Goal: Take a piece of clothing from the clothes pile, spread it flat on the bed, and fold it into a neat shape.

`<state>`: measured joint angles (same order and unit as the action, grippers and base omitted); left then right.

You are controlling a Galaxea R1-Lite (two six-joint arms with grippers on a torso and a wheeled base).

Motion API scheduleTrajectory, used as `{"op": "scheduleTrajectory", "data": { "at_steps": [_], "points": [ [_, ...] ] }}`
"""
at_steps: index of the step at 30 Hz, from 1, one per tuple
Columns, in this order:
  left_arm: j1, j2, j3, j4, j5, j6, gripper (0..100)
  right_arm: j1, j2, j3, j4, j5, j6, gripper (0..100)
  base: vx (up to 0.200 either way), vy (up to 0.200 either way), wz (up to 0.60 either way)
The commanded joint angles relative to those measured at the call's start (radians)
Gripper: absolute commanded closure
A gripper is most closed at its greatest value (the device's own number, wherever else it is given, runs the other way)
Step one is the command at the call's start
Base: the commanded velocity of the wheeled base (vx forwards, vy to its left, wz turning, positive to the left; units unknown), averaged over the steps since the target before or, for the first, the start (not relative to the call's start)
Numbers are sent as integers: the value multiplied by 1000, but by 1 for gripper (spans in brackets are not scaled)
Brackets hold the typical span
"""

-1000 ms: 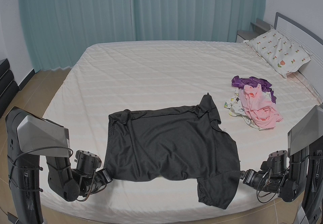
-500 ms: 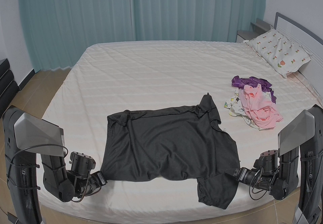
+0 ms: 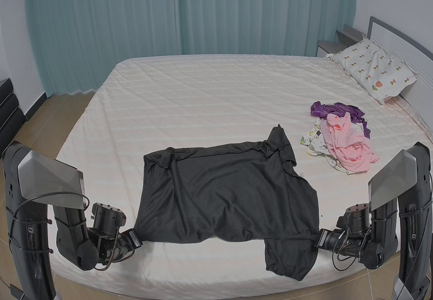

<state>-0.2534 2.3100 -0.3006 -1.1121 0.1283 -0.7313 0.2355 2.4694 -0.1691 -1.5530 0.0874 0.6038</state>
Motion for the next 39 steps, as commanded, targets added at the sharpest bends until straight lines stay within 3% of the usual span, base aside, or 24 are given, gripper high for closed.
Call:
{"op": "scheduleTrajectory", "data": {
  "at_steps": [1, 9, 17, 21, 32, 39],
  "points": [
    [0, -21, 17, -2, -1, 1, 100, -59, -30, 65, -10, 6, -75, 100, 0, 0, 0],
    [-6, -77, 77, 8, -3, 20, 100, -156, -113, 160, -10, 90, -147, 100, 0, 0, 0],
    [-10, -98, 140, 11, -1, 85, 100, -236, -156, 169, 51, 100, -240, 100, 0, 0, 0],
    [-12, -100, 169, 28, -3, 133, 100, -236, -188, 169, 157, 109, -309, 100, 0, 0, 0],
    [-60, -103, 206, 123, 1, 184, 100, -252, -231, 169, 258, 117, -406, 100, 0, 0, 0],
    [-58, -93, 192, 115, 1, 182, 100, -243, -207, 169, 277, 117, -420, 100, 0, 0, 0]
  ]
}}
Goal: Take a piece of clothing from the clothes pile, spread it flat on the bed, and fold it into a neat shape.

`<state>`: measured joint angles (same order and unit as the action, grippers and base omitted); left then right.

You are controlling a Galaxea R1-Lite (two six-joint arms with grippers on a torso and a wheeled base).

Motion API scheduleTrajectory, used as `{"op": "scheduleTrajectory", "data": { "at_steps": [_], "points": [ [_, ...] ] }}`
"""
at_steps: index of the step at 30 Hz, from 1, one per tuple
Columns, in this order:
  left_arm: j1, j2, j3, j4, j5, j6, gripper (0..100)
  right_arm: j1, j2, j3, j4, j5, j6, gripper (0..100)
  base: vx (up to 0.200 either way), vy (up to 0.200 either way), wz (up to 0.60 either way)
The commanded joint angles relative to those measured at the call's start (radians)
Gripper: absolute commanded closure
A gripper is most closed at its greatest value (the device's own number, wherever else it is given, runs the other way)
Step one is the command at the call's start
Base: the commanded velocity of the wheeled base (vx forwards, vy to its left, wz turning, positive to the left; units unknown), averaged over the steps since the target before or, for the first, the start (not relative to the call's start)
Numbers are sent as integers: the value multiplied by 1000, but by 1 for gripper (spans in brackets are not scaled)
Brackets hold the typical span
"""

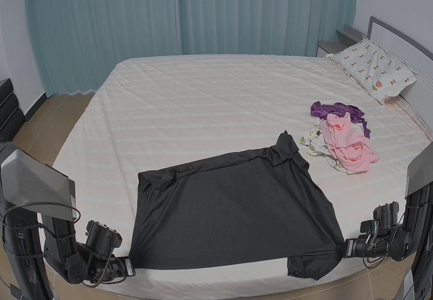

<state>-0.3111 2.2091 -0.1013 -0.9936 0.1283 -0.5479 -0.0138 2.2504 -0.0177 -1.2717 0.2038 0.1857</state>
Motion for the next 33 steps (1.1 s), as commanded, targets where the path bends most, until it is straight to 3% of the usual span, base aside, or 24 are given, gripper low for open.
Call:
{"op": "scheduleTrajectory", "data": {
  "at_steps": [1, 3, 4, 12, 17, 23, 26, 33],
  "points": [
    [0, 7, -9, -3, 1, -1, 100, 6, 20, 18, -12, 0, -2, 100, 0, 0, 0],
    [0, 7, -11, -3, 1, -1, 100, 8, 32, 15, -21, 0, -3, 100, 0, 0, 0],
    [0, 9, -11, -5, 1, -1, 0, 11, 43, 16, -29, 0, -5, 0, 0, 0, 0],
    [12, 11, -2, -96, 1, -1, 0, 6, 41, 18, -90, 17, 24, 0, 0, 0, 0],
    [50, -63, -12, -125, -3, -4, 0, -17, -35, 12, -172, 22, 152, 0, 0, 0, 0],
    [81, -103, -100, -125, -26, -61, 0, 23, -2, 10, -291, 22, 302, 0, 0, 0, 0],
    [78, -100, -144, -117, -30, -104, 0, 43, 6, 10, -293, 22, 337, 0, 0, 0, 0],
    [79, -97, -207, -108, -29, -107, 0, 52, 1, 12, -293, 22, 368, 0, 200, 0, 0]
  ]
}}
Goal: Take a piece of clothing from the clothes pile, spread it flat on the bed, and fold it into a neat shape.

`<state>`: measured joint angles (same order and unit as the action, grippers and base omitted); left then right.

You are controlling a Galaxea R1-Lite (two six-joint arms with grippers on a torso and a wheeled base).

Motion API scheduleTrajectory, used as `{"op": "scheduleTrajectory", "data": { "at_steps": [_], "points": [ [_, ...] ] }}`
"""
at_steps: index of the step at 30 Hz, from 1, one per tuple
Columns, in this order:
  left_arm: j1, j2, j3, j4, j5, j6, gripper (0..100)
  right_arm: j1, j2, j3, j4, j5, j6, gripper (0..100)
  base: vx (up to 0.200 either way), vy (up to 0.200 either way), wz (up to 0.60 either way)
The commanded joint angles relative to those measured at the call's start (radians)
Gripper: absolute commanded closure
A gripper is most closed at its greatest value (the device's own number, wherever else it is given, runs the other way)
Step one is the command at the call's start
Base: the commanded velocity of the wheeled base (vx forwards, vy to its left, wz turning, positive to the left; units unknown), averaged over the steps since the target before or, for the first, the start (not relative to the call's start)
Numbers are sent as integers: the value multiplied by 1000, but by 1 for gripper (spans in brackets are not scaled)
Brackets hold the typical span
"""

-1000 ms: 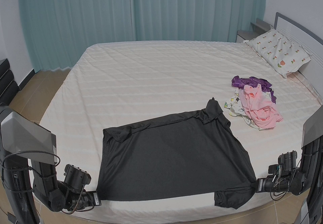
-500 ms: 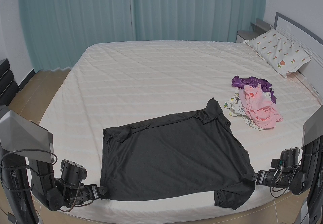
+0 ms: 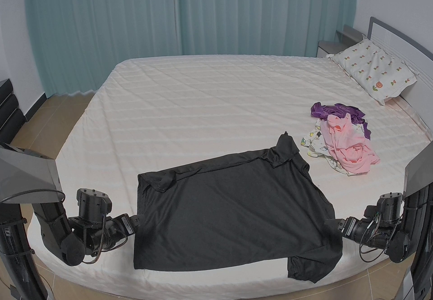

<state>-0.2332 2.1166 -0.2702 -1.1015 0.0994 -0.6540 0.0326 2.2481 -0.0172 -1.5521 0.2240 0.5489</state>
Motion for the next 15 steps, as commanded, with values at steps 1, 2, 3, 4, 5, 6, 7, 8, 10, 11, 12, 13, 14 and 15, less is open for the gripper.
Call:
{"op": "scheduleTrajectory", "data": {
  "at_steps": [1, 2, 3, 4, 5, 6, 7, 8, 10, 11, 12, 13, 14, 15],
  "points": [
    [2, -4, -61, 3, 0, -1, 0, 6, 5, 11, -13, 1, 5, 0, 200, 0, 0],
    [2, -4, -81, 9, -1, -1, 0, 6, 8, 11, -13, 1, 5, 0, 200, 0, 0],
    [0, -3, -113, 17, -1, -1, 0, 7, 10, 13, -13, 1, 5, 0, 0, 0, 0],
    [-2, 2, -136, 25, -1, -3, 0, 7, 11, 14, -13, 1, 5, 0, 0, 0, 0],
    [-5, 11, -169, 38, -1, -3, 0, 13, 13, 14, -13, 1, 6, 0, 0, 0, 0],
    [-5, 17, -195, 51, -1, -4, 0, 18, 13, 16, -13, 1, 6, 0, 0, 0, 0],
    [-5, 25, -221, 65, -1, -9, 0, 21, 15, 16, -13, 1, 6, 0, 0, 0, 0],
    [-8, 40, -261, 92, -1, -16, 0, 26, 16, 16, -13, 1, 8, 0, 0, 0, 0],
    [-17, 83, -331, 132, 0, -33, 0, 33, 19, 16, -13, 1, 8, 0, 0, 0, 0],
    [-21, 106, -362, 147, 0, -36, 0, 33, 19, 16, -13, 1, 9, 0, 0, 0, 0],
    [-25, 131, -400, 163, 2, -38, 0, 35, 19, 16, -11, 1, 14, 0, 0, 0, 0],
    [-26, 155, -434, 178, 2, -38, 0, 38, 18, 16, -11, 1, 23, 0, 0, 0, 0],
    [-28, 177, -463, 195, 2, -38, 0, 41, 18, 16, -13, 0, 34, 0, 0, 0, 0],
    [-35, 200, -498, 213, 2, -38, 0, 46, 18, 16, -13, 0, 46, 0, 0, 0, 0]
  ]
}}
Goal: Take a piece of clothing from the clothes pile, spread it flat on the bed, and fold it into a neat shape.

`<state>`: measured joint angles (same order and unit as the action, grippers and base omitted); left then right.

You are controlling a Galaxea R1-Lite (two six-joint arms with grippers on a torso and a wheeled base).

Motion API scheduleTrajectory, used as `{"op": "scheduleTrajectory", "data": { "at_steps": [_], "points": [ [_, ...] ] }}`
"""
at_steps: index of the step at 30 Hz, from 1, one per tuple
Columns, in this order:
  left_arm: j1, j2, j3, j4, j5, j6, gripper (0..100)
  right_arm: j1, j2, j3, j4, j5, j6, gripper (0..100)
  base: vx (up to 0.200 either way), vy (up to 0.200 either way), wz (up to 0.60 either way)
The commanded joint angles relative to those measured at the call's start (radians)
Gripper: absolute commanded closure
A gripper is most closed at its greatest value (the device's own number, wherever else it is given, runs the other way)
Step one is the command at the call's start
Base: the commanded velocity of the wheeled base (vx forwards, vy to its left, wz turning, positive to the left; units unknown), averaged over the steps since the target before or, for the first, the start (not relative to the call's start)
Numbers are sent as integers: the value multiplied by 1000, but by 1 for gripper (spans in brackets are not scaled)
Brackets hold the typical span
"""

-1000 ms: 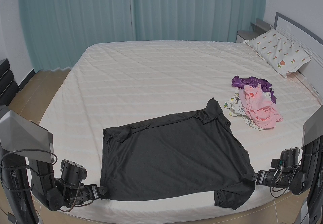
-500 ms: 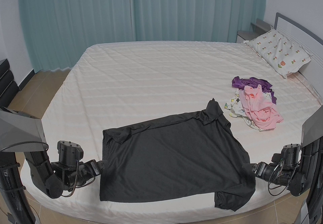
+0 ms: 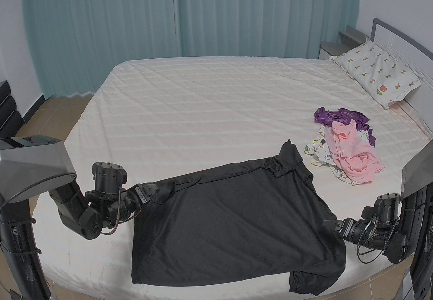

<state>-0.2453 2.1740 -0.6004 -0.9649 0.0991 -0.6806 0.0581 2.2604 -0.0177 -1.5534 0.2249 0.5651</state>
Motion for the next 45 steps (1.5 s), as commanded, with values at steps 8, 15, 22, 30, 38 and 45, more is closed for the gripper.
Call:
{"op": "scheduleTrajectory", "data": {
  "at_steps": [8, 15, 22, 30, 38, 45],
  "points": [
    [-81, 242, -387, 265, 33, 13, 0, 22, 5, 18, -11, -1, 42, 0, 0, 0, 0],
    [-89, 316, -475, 339, 114, 156, 0, 22, 4, 18, -10, -2, 44, 0, 0, 0, 0],
    [-45, 377, -602, 348, 212, 302, 0, 22, 2, 18, -11, -2, 44, 0, 0, 0, 0],
    [52, 449, -880, 402, 241, 363, 0, 22, 4, 18, -11, -2, 44, 0, 0, 0, 0],
    [74, 466, -946, 449, 238, 365, 0, 20, 7, 18, -11, -1, 44, 0, 0, 0, 0],
    [118, 529, -1113, 482, 240, 352, 0, 20, 13, 18, -11, -1, 48, 0, 0, 0, 0]
  ]
}}
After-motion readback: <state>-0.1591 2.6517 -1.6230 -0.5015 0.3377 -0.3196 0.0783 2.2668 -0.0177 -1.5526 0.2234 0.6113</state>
